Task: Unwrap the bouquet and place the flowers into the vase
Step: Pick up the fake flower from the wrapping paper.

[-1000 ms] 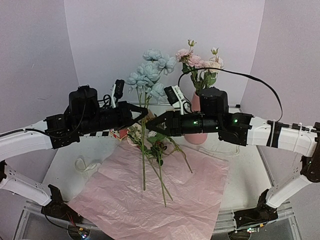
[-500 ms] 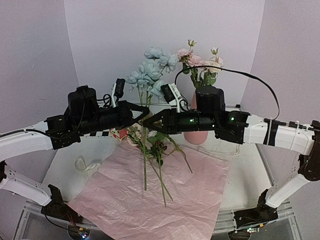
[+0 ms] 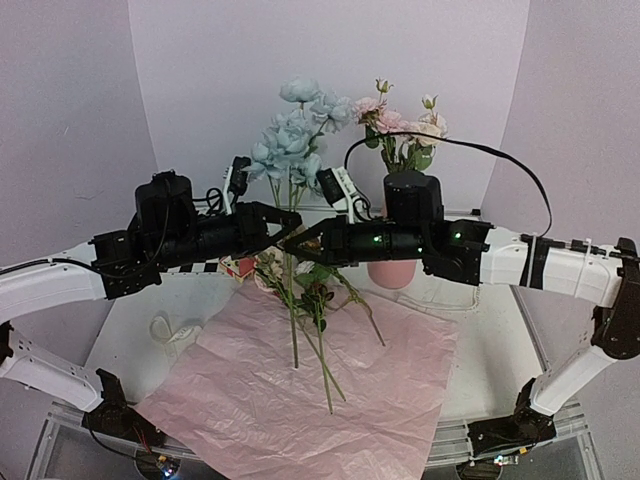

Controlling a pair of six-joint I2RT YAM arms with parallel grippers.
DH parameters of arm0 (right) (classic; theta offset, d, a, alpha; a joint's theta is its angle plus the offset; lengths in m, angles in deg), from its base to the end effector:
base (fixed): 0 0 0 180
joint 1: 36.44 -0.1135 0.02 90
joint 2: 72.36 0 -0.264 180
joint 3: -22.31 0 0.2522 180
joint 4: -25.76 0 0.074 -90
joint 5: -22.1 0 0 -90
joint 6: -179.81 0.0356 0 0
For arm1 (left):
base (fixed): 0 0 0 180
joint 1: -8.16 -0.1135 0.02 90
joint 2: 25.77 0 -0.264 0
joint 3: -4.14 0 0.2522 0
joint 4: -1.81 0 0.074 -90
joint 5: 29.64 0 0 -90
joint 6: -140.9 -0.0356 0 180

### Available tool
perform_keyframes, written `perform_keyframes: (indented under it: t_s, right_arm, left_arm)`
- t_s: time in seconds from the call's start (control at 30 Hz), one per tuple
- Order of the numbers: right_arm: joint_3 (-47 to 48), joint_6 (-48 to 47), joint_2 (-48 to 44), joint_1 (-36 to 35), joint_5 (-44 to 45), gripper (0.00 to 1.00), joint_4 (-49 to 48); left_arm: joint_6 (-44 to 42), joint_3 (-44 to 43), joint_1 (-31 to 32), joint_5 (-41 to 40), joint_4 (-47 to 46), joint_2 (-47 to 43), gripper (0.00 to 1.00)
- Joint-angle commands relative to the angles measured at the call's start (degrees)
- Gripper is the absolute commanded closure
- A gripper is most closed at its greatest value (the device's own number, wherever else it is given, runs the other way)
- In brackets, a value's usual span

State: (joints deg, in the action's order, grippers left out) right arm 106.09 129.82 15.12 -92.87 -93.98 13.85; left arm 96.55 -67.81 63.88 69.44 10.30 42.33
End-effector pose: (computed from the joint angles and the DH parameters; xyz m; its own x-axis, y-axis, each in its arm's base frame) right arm 0.1888 0.3127 0.3761 -0.5754 0.1774 -0.7984 -0.8083 0.0262 0.5882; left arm 0.1542 -0.2361 0.3666 -0.6787 -0.2580 -0.6876 0.5997 0.3457 -0.7217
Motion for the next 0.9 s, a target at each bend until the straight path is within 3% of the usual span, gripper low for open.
perform_keyframes:
  t_s: [0.0, 0.23, 0.47, 0.87]
  right_arm:
    - [0.7, -2.4, -1.5, -0.4, 2.7, 1.00, -1.5]
    - [2.2, -13.3, -6.5, -0.3, 18.1, 1.00, 11.6]
    - [9.2, -25.0, -11.8, -0.4, 33.7, 1.00, 19.6]
    - [26.4, -43.9, -14.2, -0.3, 53.9, 1.00, 21.7]
  left_arm:
    - [0.1, 1.4, 0.1, 0.4, -3.6, -2.7, 0.52]
    - [-0.3, 4.9, 0.1, -1.6, -3.3, -7.0, 0.34]
    - [-0.3, 8.1, 0.1, -2.9, -3.2, -10.1, 0.32]
    - [-0.2, 9.2, 0.1, -4.0, -2.4, -12.1, 0.32]
